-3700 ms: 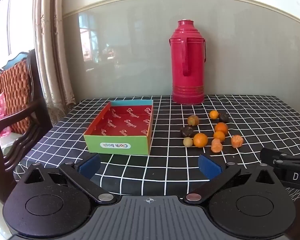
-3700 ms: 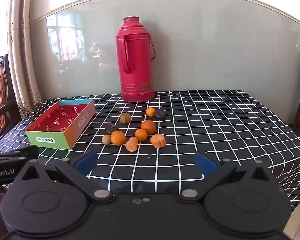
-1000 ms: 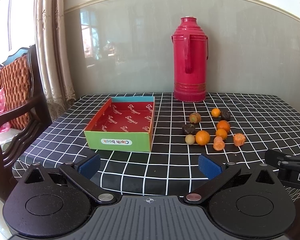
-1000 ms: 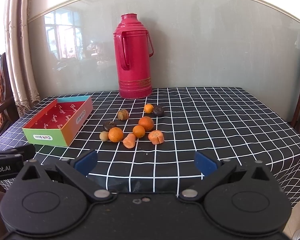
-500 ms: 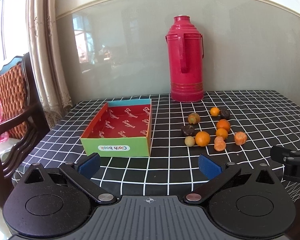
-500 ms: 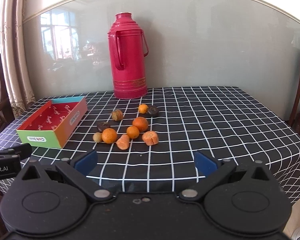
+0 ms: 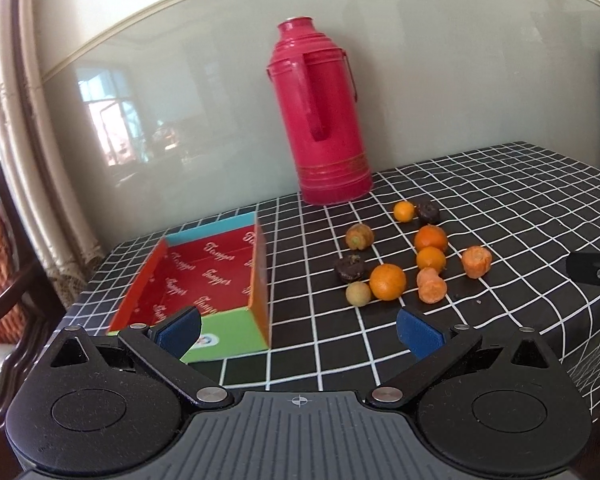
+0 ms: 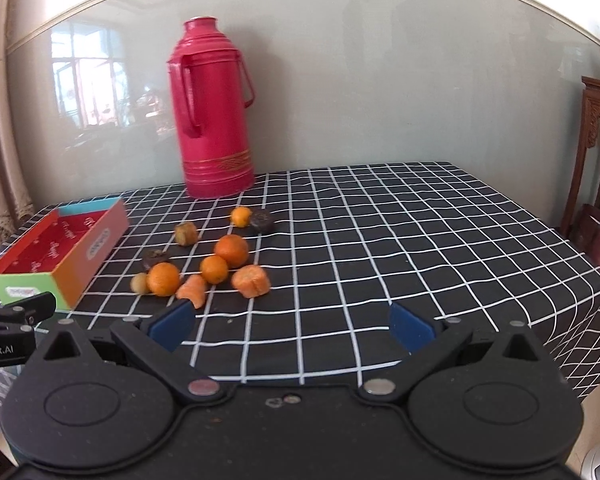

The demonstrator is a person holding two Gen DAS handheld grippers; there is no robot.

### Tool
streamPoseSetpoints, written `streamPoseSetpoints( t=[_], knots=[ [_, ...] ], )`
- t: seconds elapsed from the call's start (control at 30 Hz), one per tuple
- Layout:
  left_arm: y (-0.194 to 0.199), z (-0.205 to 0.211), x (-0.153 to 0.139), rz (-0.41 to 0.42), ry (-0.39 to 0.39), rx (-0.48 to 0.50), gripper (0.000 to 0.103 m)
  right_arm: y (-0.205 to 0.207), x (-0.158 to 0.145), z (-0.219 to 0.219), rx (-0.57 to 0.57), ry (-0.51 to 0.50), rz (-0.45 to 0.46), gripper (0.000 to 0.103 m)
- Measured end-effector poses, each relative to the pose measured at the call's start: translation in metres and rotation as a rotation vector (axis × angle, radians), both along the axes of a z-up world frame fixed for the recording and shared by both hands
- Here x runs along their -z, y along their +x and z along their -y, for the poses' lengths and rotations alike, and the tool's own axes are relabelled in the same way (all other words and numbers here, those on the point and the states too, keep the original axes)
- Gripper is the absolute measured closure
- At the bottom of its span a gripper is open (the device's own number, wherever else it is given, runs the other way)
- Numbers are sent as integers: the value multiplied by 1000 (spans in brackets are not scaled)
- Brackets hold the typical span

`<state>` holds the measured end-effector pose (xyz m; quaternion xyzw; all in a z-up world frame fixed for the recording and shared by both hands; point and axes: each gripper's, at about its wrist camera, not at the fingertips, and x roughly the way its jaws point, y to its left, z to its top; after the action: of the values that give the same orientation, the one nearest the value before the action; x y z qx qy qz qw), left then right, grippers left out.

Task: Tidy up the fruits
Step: 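Move the left tool to the small tan round fruit and close on it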

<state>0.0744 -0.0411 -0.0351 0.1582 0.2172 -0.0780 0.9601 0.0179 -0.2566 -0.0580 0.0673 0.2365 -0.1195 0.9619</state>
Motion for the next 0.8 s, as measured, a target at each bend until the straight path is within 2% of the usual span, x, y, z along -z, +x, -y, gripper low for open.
streamPoseSetpoints(
  t=[0.17,0.27,0.33,0.37,0.4,0.77,0.8],
  knots=[
    [22,16,15,18,37,41,0,12,11,14,37,22,21,5],
    [36,21,22,17,25,49,1,18,16,19,45,29,40,5],
    [44,23,29,10,22,52,16,22,19,22,51,32,48,5],
    [50,25,32,-6,29,58,32,25,22,24,55,36,50,5],
    [57,27,37,-33,27,63,37,28,24,25,58,40,50,5],
    [100,38,67,-120,6,65,38,53,42,32,72,50,38,5],
    [103,40,69,-126,6,68,41,55,43,32,72,53,36,5]
  ],
)
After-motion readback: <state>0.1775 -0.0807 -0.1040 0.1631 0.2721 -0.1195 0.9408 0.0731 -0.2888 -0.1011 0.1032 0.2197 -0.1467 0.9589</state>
